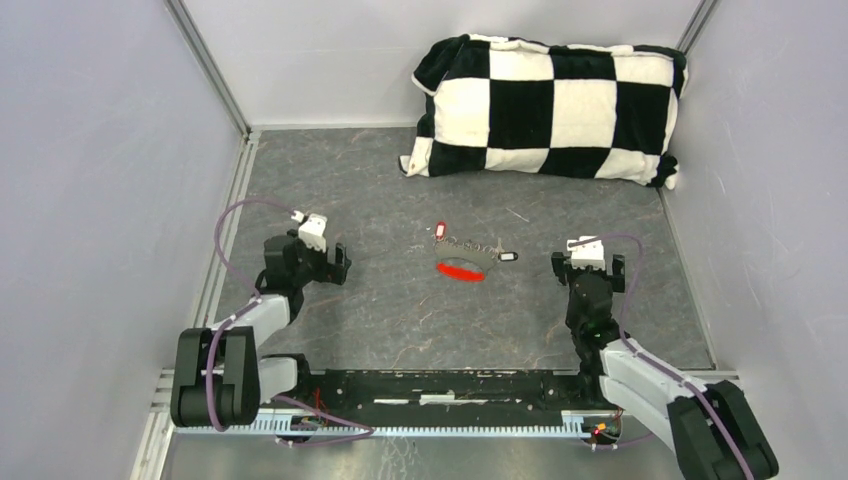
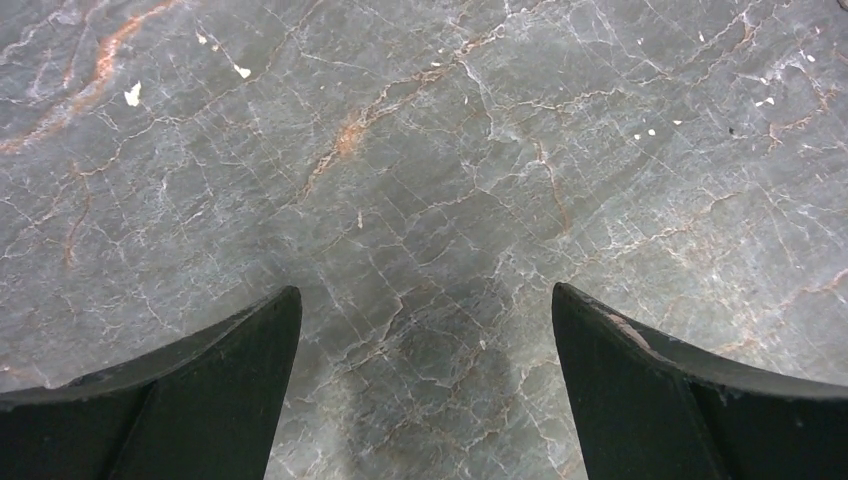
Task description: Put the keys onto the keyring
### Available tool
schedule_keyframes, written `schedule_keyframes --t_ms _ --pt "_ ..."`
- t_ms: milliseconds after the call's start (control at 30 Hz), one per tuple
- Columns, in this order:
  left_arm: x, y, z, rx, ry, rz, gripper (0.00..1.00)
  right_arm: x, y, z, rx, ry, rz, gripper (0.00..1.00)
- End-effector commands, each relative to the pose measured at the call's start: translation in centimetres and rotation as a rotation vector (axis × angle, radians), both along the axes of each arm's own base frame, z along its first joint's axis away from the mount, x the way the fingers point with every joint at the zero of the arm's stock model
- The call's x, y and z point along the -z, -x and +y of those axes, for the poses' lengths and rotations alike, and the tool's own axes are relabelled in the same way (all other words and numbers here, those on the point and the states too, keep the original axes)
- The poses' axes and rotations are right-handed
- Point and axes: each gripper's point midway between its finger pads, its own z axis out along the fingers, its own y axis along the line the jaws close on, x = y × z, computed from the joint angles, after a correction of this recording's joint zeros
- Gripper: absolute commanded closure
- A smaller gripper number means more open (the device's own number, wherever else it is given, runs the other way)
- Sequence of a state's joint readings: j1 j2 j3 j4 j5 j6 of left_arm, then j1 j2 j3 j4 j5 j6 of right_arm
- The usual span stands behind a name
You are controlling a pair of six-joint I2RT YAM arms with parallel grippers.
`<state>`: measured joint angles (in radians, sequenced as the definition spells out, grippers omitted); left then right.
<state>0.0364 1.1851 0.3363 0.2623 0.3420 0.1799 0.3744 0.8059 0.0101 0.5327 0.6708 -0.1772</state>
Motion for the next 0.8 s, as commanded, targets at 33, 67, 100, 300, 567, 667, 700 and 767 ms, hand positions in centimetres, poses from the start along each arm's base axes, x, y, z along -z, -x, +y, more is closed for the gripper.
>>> schedule_keyframes --t_ms 33,67,100,300,567,667,700,767 --pt "-4.1 -3.4 0.0 -0.032 0.052 -0.268 0.00 -2.8 -0.1 -2.4 0.120 -0.093 -0.266 0.02" --pt "-4.1 -3.6 0.2 -0.046 0.054 -0.270 0.00 -2.8 -0.2 -2.4 0.109 -0.089 -0.272 0.02" --pt "-4.4 -3.8 0.3 -0.050 0.055 -0.286 0.00 -2.6 -0.4 -2.4 0.107 -0.076 -0.259 0.02" --pt "-6.9 -3.7 -0.1 -0.054 0.102 -0.469 0.00 -1.8 -1.0 -2.6 0.103 -0.049 -0.225 0.02" --pt "-6.3 -4.7 0.7 -0.095 0.088 -0.523 0.00 -1.1 -1.9 -2.4 0.061 -0.074 -0.216 0.02" --pt "-6.1 -4.2 1.4 -0.133 0.074 -0.559 0.00 -1.4 -1.7 -1.7 -0.002 -0.057 -0.234 0.02" --pt "-6.7 -3.7 1.2 -0.132 0.092 -0.615 0.00 -1.2 -1.9 -1.4 -0.022 -0.052 -0.221 0.02" --pt "-6.1 -3.6 1.3 -0.142 0.083 -0.589 0.00 -0.9 -2.3 -1.3 -0.028 -0.058 -0.204 0.02"
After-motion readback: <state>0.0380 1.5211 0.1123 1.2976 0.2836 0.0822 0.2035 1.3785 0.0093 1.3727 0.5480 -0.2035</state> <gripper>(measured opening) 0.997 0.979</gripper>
